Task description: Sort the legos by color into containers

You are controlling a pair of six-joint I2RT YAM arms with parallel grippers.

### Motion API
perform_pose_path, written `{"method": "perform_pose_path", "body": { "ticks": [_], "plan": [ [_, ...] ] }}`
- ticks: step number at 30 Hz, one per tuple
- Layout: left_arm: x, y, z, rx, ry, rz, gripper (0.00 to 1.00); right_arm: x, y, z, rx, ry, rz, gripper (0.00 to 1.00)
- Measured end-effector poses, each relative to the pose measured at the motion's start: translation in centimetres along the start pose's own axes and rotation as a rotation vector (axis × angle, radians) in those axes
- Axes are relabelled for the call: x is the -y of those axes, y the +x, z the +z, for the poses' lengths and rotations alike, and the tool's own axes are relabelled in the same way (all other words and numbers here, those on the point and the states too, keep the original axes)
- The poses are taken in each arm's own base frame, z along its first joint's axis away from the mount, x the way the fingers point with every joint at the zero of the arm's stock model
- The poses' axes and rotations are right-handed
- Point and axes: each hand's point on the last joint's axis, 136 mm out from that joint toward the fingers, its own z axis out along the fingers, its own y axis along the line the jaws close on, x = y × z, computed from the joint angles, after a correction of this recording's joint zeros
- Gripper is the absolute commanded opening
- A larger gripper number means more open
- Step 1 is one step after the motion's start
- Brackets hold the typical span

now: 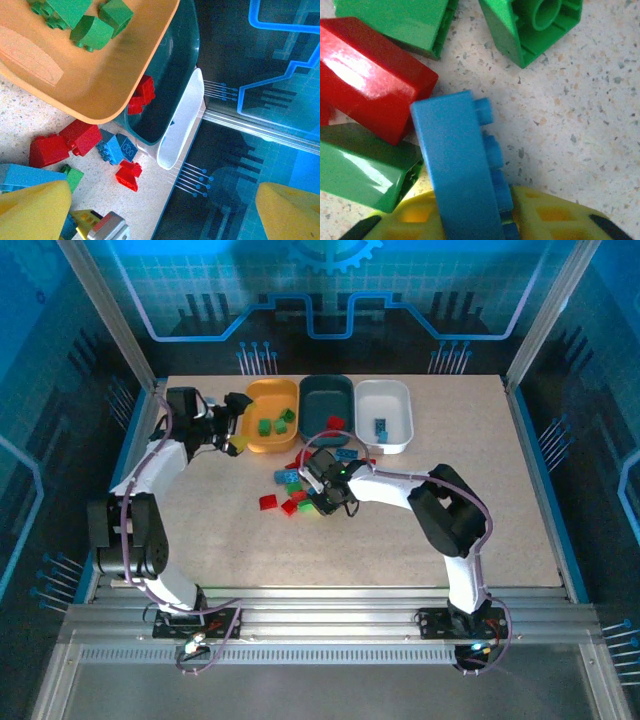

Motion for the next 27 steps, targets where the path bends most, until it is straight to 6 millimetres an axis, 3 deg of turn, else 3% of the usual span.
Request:
{"method": "perform_pose_path", "body": {
  "ticks": [8, 11, 15, 18, 22, 25, 27],
  "plan": [
    [0.0, -0.1, 0.0, 0.002, 0.002, -0.001, 0.96, 0.8, 1.2, -0.9, 0.019, 0.04, 0.003, 0.2],
    [-0.1, -0.1, 0.0, 0.0, 0.004, 0.0, 0.95, 1.5, 1.7, -2.3, 0.033, 0.069, 0.014, 0.2],
    [0.1, 0.0, 0.1, -0.003, 0.016, 0.0, 0.96, 3.7, -0.4, -5.5, 0.116, 0.122, 0.075, 0.22],
    [0.6, 0.9, 0.7, -0.022, 0.024, 0.014, 0.95, 8.7, -3.3, -7.8, 0.189, 0.189, 0.215, 0.22],
    [1.0, 4.9, 2.7, -0.116, 0.015, 0.063, 0.95, 18.4, -6.2, -10.0, 0.258, 0.294, 0.443, 0.22],
    [0.6, 8.4, 4.6, -0.205, -0.008, 0.1, 0.95, 23.8, -6.3, -10.0, 0.251, 0.349, 0.552, 0.23],
    [0.0, 10.0, 5.5, -0.251, -0.029, 0.106, 0.95, 26.0, -5.9, -9.1, 0.219, 0.361, 0.593, 0.25]
  ]
}}
